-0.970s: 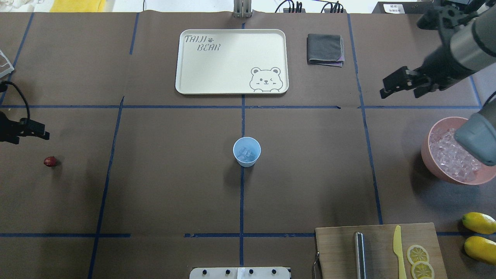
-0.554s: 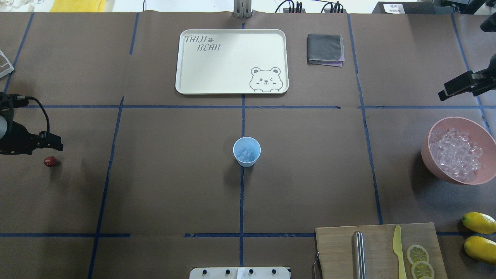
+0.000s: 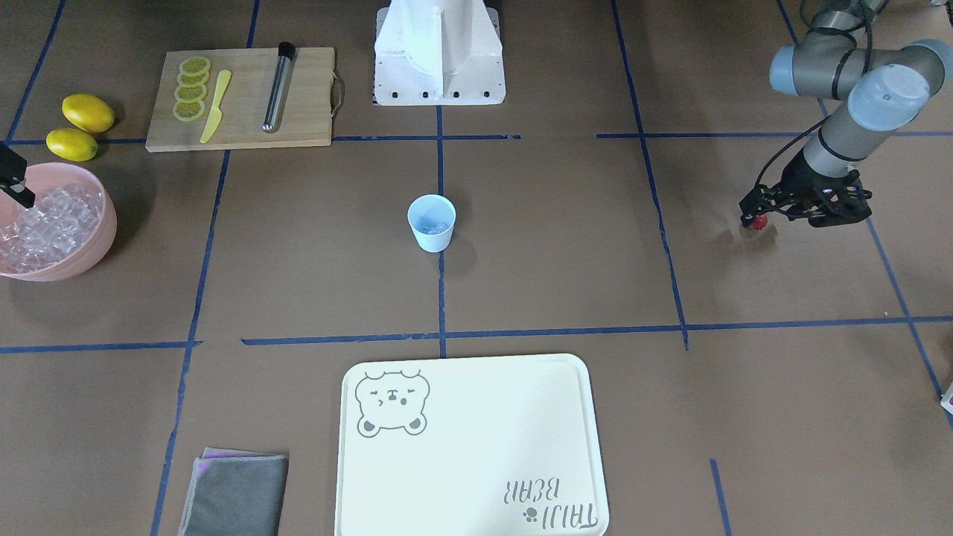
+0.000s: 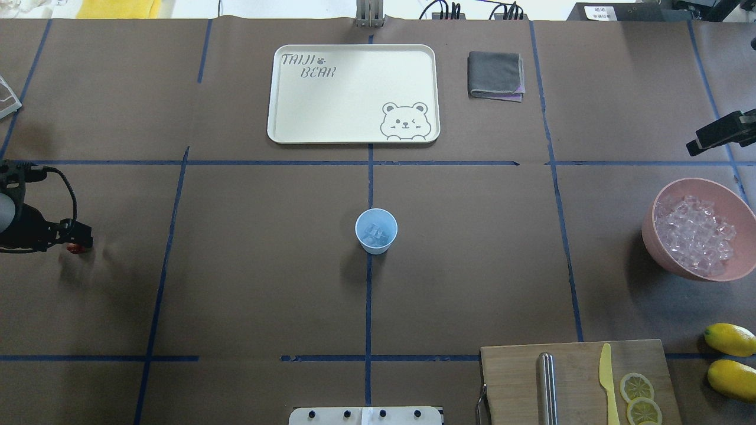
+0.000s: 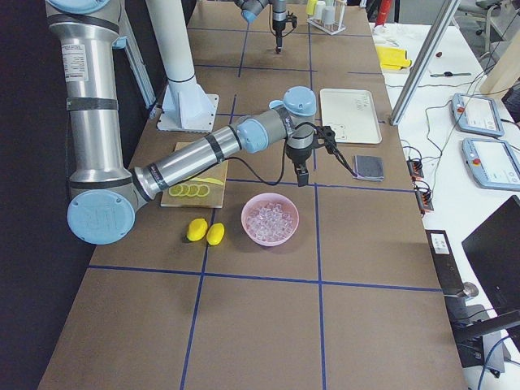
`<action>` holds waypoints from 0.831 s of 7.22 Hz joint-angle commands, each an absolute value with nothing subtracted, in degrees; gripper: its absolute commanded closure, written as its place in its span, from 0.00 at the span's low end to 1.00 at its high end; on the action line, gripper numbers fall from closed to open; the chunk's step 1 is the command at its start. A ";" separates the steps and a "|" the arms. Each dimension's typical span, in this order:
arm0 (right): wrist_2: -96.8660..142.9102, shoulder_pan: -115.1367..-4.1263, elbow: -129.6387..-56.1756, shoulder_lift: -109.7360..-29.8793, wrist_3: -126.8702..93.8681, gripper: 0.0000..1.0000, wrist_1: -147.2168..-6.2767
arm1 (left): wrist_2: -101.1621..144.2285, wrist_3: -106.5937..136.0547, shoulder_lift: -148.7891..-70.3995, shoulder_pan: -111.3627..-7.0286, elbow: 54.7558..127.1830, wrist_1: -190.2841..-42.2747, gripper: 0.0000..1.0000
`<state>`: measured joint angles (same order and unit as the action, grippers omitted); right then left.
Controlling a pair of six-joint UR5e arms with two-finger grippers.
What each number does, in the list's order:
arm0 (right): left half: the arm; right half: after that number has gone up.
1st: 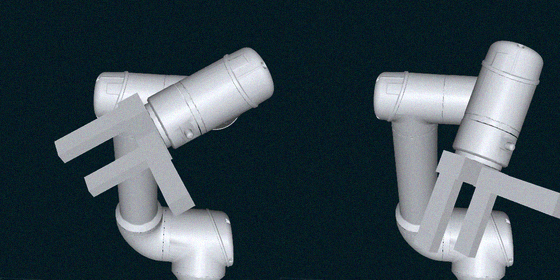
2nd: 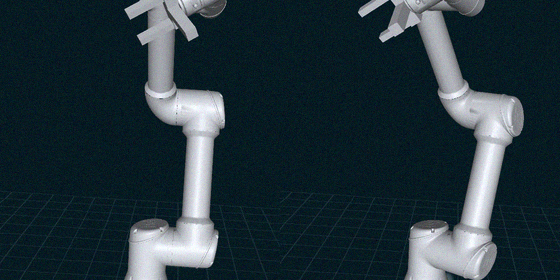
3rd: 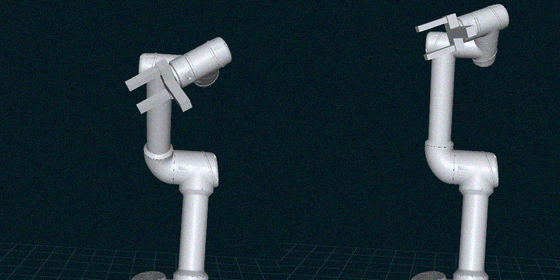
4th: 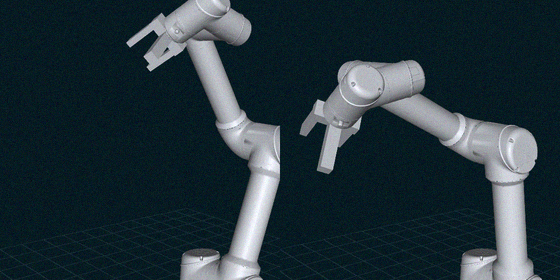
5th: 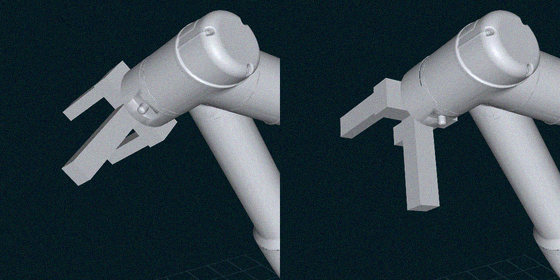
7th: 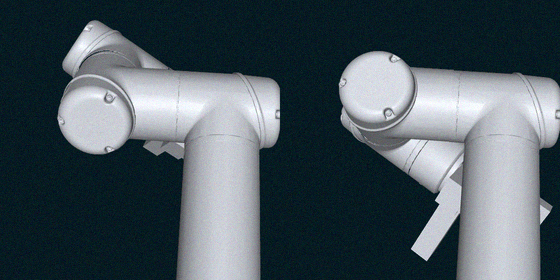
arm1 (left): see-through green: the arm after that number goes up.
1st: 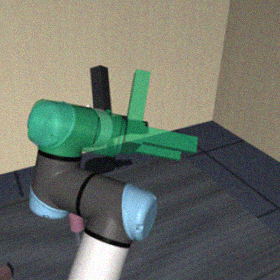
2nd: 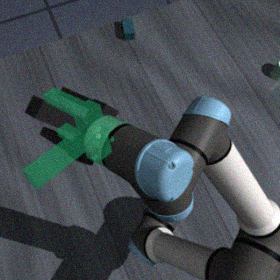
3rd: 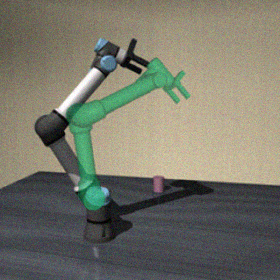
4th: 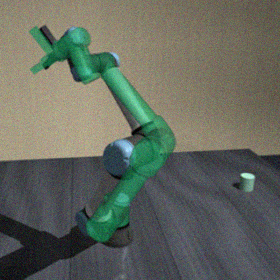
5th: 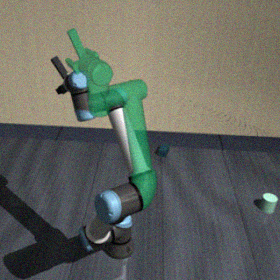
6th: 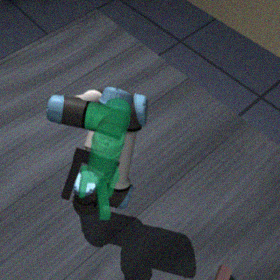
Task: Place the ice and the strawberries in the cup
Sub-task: 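Grasp the red strawberry with the left gripper while the right arm withdraws, then carry the strawberry with the left gripper over the blue cup and release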
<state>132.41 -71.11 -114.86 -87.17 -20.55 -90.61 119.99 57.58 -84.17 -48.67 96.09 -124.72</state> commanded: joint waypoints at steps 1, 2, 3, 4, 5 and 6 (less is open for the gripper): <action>132.45 -71.19 -114.96 -87.27 -20.39 0.01 -90.53 | 119.71 57.57 -84.20 -48.16 95.80 -124.72 0.21; 132.54 -71.19 -115.22 -87.36 -20.30 0.01 -90.53 | 119.71 57.57 -84.29 -48.16 95.80 -124.72 0.42; 132.45 -71.28 -115.31 -87.45 -20.04 0.01 -90.44 | 119.71 57.57 -84.29 -48.16 95.80 -124.72 0.77; 132.54 -71.54 -115.31 -87.54 -18.99 0.01 -90.44 | 119.71 57.57 -84.46 -48.25 95.80 -124.72 0.98; 132.54 -71.80 -115.23 -87.63 -18.29 0.01 -90.44 | 119.79 57.66 -84.72 -48.25 95.97 -124.80 1.00; 132.54 -72.07 -115.31 -87.71 -17.93 0.01 -90.44 | 119.79 57.57 -84.81 -48.25 96.06 -124.80 1.00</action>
<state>132.53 -71.75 -115.26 -87.61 -18.56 -90.44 119.76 57.61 -84.65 -48.24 95.94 -124.77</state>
